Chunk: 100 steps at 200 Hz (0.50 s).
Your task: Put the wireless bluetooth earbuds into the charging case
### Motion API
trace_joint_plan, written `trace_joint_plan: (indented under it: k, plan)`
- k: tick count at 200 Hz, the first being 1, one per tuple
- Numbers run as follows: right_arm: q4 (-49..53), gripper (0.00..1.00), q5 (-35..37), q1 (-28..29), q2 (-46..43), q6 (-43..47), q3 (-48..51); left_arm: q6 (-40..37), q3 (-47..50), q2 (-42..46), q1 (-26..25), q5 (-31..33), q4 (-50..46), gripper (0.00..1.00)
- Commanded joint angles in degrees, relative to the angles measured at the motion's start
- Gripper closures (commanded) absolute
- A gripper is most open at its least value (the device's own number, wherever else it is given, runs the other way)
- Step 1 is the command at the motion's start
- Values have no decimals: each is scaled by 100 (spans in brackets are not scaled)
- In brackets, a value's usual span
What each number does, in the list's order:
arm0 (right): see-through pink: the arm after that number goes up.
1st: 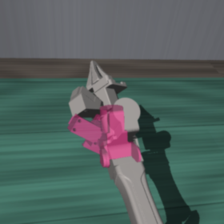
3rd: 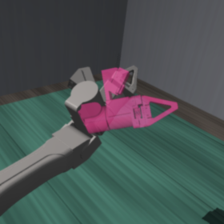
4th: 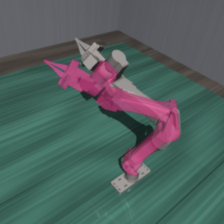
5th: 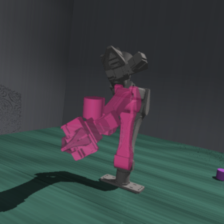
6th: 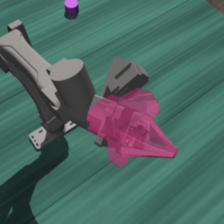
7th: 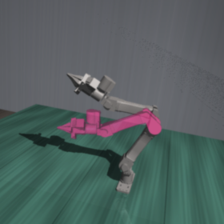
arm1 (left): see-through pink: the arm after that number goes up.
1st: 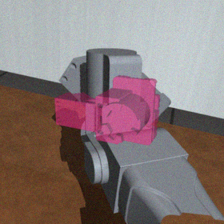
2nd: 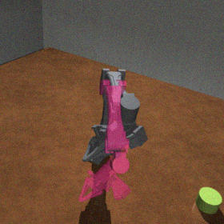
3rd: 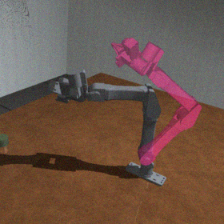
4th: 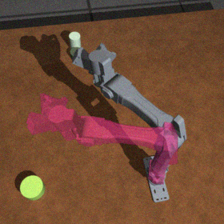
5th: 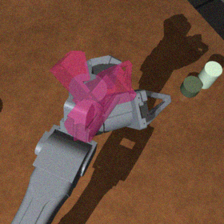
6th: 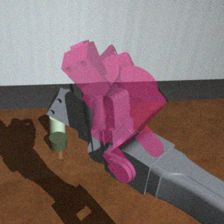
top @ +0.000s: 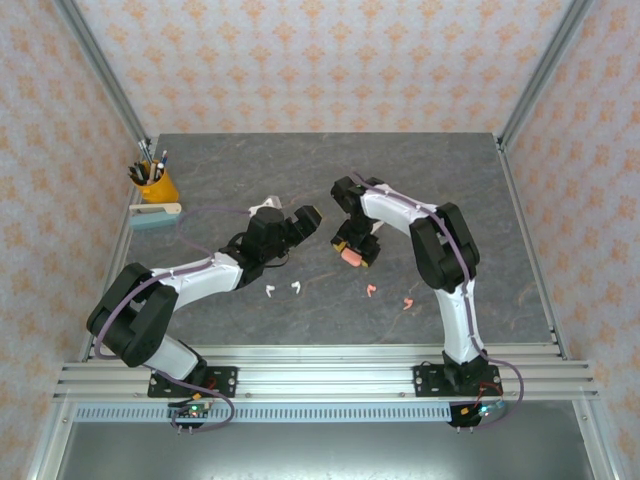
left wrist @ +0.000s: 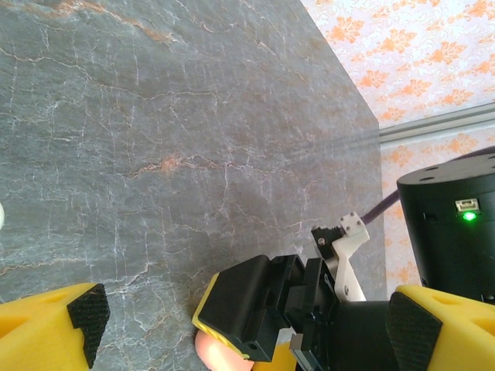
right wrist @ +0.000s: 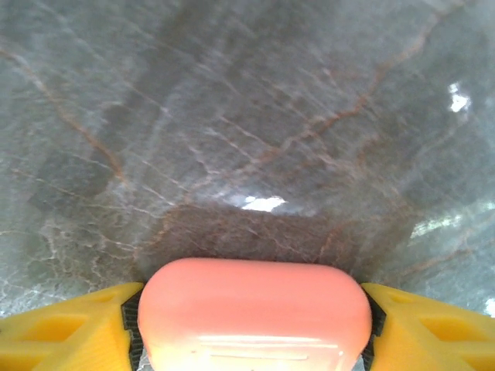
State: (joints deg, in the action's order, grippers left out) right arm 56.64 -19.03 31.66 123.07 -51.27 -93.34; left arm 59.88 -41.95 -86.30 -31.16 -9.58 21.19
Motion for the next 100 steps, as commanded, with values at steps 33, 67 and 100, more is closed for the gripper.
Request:
trace_joint_plan:
  k: [33, 67, 100]
  plan:
    - [540, 32, 235, -35, 554, 1474, -771, -110, -89, -15, -55, 119, -14, 5]
    - [629, 22, 416, 40, 458, 1699, -692, -108, -75, -21, -50, 123, 16, 5]
    - [602, 22, 474, 165, 366, 1697, -598, -90, -72, -56, -56, 115, 56, 5]
